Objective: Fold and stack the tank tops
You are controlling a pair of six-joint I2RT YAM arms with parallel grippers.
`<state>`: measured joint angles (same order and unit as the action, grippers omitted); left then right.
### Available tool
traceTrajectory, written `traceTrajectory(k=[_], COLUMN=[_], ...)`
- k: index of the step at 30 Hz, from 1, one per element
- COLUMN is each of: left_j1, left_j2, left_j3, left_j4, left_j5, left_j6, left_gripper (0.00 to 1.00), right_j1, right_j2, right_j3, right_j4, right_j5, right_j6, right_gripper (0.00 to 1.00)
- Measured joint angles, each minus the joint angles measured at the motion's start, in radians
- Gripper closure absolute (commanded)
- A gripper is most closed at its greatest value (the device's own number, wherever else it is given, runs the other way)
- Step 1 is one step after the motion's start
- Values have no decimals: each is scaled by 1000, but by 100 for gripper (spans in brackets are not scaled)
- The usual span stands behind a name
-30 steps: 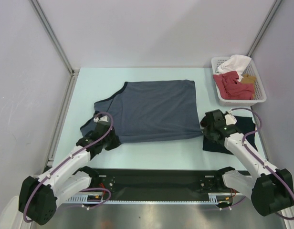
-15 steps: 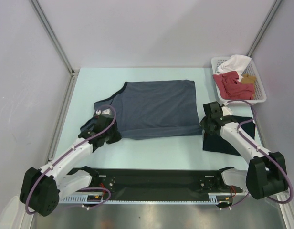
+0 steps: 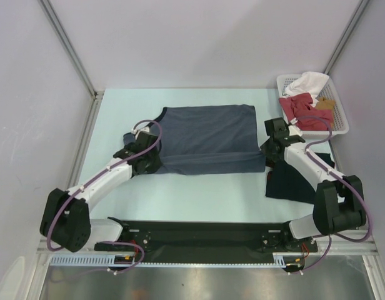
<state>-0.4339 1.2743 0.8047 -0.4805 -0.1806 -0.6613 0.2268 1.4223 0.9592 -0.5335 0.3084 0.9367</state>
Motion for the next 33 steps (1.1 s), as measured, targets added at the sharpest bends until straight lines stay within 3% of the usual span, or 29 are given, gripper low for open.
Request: traceTrajectory(k=[7,33], left_j1=[12,69], left_j2=[137,362], left_j3=[84,237], left_j4=[4,25], left_j5=[-27,-33], left_j6=[26,89], left_gripper=[100,100], right_j1=[-16,-30], right_j2=[116,433], right_j3=[85,392], right_j4=[4,0], right_j5=[-2,-3], right_j6=[-22,-52], right_gripper=[100,100])
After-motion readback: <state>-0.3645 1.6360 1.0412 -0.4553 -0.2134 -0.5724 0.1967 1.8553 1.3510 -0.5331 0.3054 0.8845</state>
